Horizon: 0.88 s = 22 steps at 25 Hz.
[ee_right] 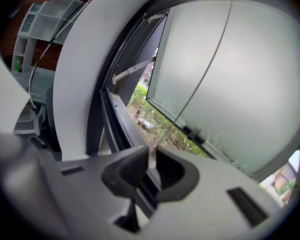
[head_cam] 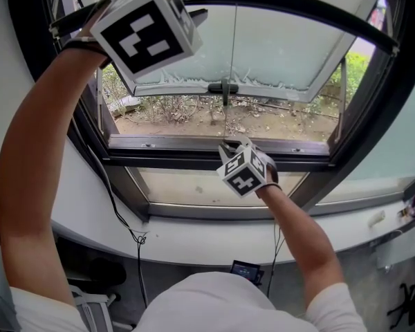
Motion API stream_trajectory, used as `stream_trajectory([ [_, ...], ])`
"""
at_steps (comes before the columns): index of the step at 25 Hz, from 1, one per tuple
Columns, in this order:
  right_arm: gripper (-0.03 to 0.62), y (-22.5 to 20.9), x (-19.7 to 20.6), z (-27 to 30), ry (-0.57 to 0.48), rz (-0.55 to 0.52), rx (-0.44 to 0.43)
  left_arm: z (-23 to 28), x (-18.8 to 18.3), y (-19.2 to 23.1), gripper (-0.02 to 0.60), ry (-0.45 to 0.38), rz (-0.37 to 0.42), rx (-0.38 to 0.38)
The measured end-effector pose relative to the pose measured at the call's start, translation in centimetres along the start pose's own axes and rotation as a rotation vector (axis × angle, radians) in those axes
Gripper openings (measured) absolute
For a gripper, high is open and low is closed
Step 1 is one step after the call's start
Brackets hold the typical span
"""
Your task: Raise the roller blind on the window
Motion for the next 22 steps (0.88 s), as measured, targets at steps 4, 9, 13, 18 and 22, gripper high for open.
stream_trajectory([
  [4, 0.058, -0.3, 0.1, -0.3, 0.017, -0.025, 0.005, -0.1, 0.0, 0.3, 0.11, -0.016, -0.009, -0.021],
  [9, 0.058, -0.4, 0.4, -1.0, 0.035, -0.043, 0.03, -0.2, -0.1, 0.1, 0.11, -0.039, -0.013, -0.051],
  [13, 0.057, -0.9, -0.1, -2.0, 0.025, -0.055, 0.046, -0.6, -0.5, 1.1, 0.112, -0.057, -0.011, -0.099],
  [18, 0.057, -1.0, -0.5, -3.5, 0.006, -0.067, 0.063, -1.0, -0.7, 2.0, 0.112, -0.066, -0.03, -0.123],
  [22, 0.057, -0.5, -0.8, -4.6, -0.015, -0.076, 0.071, -1.2, -0.8, 2.6, 0.112, -0.083, -0.067, -0.141],
])
Point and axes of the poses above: the fingertips, and each gripper's own axes: z forward along the fingers, y to its left, x out of its underside, the point moved 4 cm from there along -z, backward along the fingers, and after that the axes turned 1 degree about -z, right-handed, at the moved point
